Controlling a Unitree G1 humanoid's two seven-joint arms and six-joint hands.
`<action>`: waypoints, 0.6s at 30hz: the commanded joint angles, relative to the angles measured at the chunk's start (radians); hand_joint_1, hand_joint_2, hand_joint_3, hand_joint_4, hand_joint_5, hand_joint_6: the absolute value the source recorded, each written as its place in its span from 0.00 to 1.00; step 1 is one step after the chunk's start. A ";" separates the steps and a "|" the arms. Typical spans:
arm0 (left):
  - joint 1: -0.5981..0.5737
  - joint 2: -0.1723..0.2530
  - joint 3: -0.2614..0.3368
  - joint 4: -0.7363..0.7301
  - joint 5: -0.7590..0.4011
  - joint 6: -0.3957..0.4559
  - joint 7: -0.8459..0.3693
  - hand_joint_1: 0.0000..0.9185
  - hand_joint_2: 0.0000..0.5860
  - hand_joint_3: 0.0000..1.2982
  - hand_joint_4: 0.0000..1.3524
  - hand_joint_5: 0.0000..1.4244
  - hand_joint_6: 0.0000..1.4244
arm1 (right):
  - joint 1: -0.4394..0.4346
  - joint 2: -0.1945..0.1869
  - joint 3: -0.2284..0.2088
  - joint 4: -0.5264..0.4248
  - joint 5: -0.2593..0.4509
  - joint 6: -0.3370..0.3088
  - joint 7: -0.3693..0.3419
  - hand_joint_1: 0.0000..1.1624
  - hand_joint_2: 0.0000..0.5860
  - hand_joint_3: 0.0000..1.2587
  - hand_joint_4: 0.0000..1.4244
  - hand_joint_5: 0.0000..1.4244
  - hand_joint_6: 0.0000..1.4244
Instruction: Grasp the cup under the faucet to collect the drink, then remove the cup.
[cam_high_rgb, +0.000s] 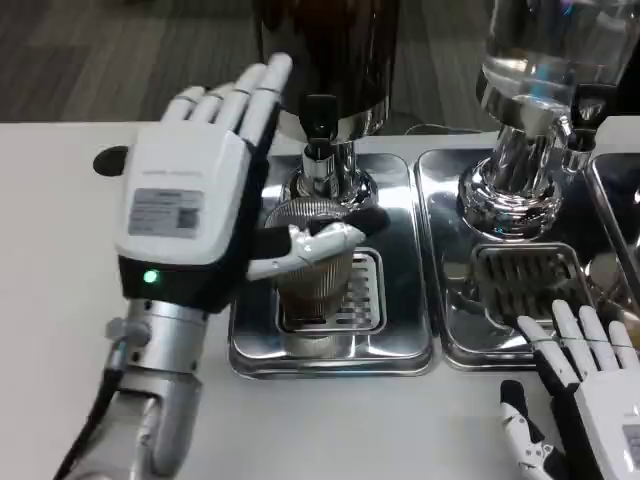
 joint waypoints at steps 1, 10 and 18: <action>0.041 0.004 0.047 -0.024 -0.064 -0.018 0.000 0.00 0.07 0.05 0.00 0.19 0.19 | -0.004 0.002 -0.002 -0.002 0.003 -0.003 0.003 0.01 0.79 0.14 0.01 0.00 0.00; 0.234 0.013 0.152 -0.066 -0.195 -0.122 0.060 0.00 0.05 0.02 0.00 0.13 0.13 | -0.015 0.002 0.004 -0.015 -0.001 0.000 0.022 0.08 0.73 0.14 0.01 0.00 0.00; 0.468 0.035 0.222 0.013 -0.253 -0.287 0.177 0.00 0.04 0.00 0.00 0.10 0.07 | -0.042 0.008 -0.019 -0.092 0.034 0.007 0.101 0.20 0.47 0.11 0.00 0.00 0.01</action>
